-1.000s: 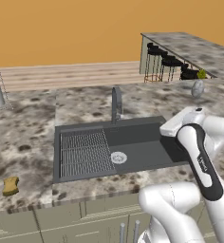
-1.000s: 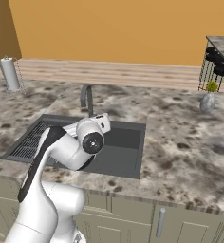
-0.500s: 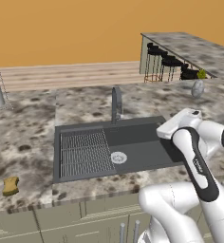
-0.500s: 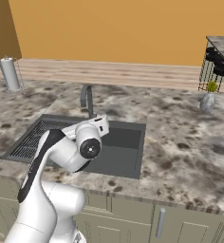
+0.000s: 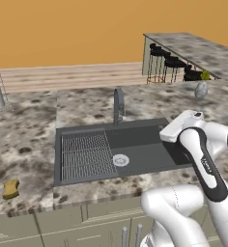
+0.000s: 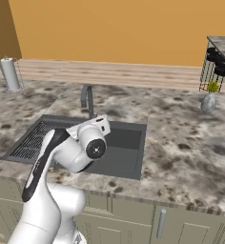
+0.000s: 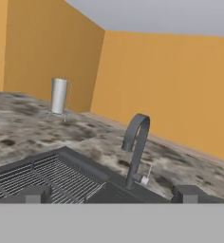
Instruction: Soak the sponge with water for a few seconds and then drop it inside the sink.
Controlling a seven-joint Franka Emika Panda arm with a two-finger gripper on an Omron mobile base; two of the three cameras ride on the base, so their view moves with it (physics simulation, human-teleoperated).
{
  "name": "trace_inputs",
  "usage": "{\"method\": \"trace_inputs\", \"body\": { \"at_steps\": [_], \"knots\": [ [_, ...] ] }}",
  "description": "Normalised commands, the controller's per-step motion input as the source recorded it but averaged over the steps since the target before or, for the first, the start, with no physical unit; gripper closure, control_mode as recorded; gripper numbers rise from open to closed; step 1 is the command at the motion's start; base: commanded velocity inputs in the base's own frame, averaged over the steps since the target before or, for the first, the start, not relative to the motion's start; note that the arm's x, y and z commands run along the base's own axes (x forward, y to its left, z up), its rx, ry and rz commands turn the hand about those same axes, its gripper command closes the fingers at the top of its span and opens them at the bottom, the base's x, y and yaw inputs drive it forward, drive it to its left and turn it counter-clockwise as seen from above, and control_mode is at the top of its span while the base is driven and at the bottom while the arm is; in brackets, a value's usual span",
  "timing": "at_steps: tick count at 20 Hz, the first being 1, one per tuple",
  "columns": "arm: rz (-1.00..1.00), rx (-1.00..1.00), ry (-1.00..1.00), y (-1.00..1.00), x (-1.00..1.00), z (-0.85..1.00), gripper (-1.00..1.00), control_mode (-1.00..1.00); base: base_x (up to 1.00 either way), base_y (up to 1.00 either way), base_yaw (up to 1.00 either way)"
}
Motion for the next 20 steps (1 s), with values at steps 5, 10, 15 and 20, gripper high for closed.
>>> {"method": "trace_inputs", "body": {
  "at_steps": [5,10,15,20],
  "knots": [
    [0.10,0.01,0.04,0.03,0.01,0.00,-1.00,-1.00,0.00,0.00,0.00],
    [0.01,0.00,0.08,0.13,0.11,0.00,-1.00,-1.00,0.00,0.00,0.00],
    [0.00,0.00,0.06,0.05,0.26,0.00,-1.00,-1.00,0.00,0.00,0.00],
    [0.00,0.00,0.04,0.00,0.25,0.00,-1.00,-1.00,0.00,0.00,0.00]
  ]
}}
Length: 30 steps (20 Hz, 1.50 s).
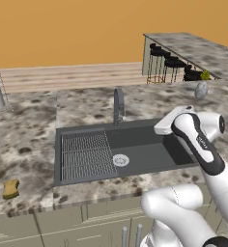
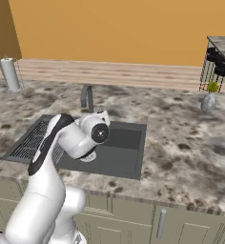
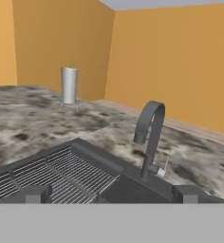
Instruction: Soak the sponge with water for a few seconds and then drop it inside the sink.
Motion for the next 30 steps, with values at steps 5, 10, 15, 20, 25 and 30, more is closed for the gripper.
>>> {"method": "trace_inputs", "body": {
  "at_steps": [5,10,15,20,25,30],
  "knots": [
    [0.00,0.03,0.00,0.00,0.24,-0.04,-1.00,-1.00,0.00,0.00,0.00],
    [0.00,0.05,0.00,0.00,0.28,-0.16,-1.00,-1.00,0.00,0.00,0.00],
    [0.00,0.07,0.00,0.00,0.27,-0.14,-1.00,-1.00,0.00,0.00,0.00],
    [0.01,0.05,0.00,0.00,0.17,-0.12,-1.00,-1.00,0.00,0.00,0.00],
    [0.06,0.03,0.00,0.00,0.05,-0.12,-1.00,-1.00,0.00,0.00,0.00],
    [0.10,0.00,0.00,0.00,0.00,-0.04,-1.00,-1.00,0.00,0.00,0.00]
  ]
}}
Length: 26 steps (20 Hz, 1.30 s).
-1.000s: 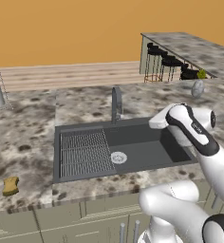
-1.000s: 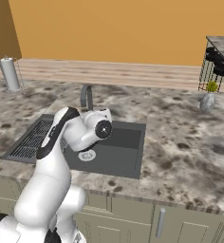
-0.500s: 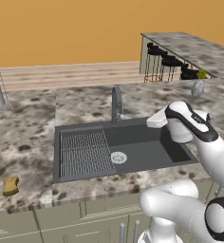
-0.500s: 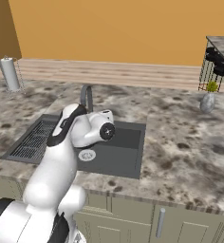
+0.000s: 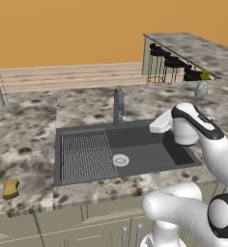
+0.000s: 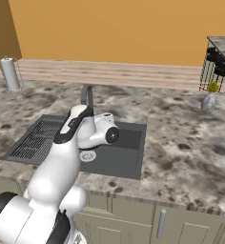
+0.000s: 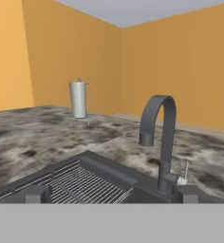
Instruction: Soak the sponge with water for a few seconds and then drop it inside the sink.
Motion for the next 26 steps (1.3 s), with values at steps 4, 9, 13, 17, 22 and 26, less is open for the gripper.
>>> {"method": "trace_inputs", "body": {
  "at_steps": [4,9,13,17,22,26],
  "knots": [
    [0.10,0.00,0.00,0.00,0.00,0.00,-1.00,-1.00,0.00,0.00,0.00],
    [0.05,0.00,0.00,0.04,0.02,0.00,-1.00,-1.00,0.00,0.00,0.00],
    [0.00,0.00,0.00,0.18,0.08,-0.01,-1.00,-1.00,0.00,0.00,0.00],
    [0.00,0.00,0.00,0.33,0.20,-0.09,-1.00,-1.00,0.00,0.00,0.00],
    [0.00,0.00,0.00,0.21,0.17,-0.13,-1.00,-1.00,0.00,0.00,0.00],
    [0.00,0.00,0.00,0.01,0.12,-0.11,-1.00,-1.00,0.00,0.00,0.00]
  ]
}}
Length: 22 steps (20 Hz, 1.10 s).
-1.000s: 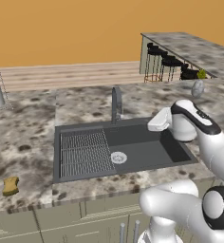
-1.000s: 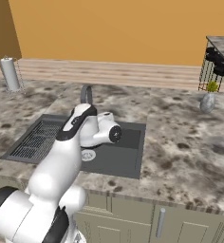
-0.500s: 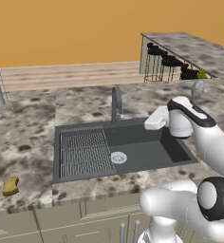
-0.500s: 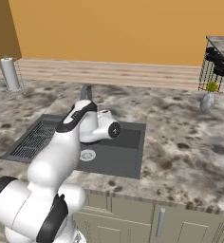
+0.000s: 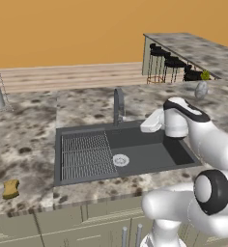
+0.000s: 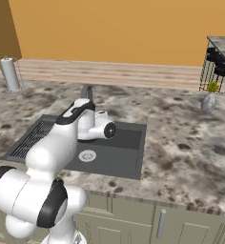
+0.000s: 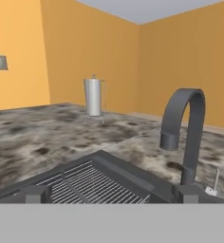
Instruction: Soak the sponge with water for a few seconds and then drop it inside the sink.
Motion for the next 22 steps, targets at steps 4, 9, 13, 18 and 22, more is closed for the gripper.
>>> {"method": "trace_inputs", "body": {
  "at_steps": [4,9,13,18,22],
  "knots": [
    [0.00,0.00,0.00,-0.09,0.10,-0.12,-1.00,-1.00,0.00,0.00,0.00],
    [0.00,0.00,0.01,-0.24,0.07,-0.02,-1.00,-1.00,0.00,0.00,0.00],
    [0.00,0.00,0.01,-0.18,0.11,0.00,-1.00,-1.00,0.00,0.00,0.00],
    [0.00,0.00,0.00,-0.01,0.08,0.00,-1.00,-1.00,0.00,0.00,0.00],
    [0.01,0.01,0.00,0.00,0.00,0.00,-1.00,-1.00,0.00,0.00,0.00]
  ]
}}
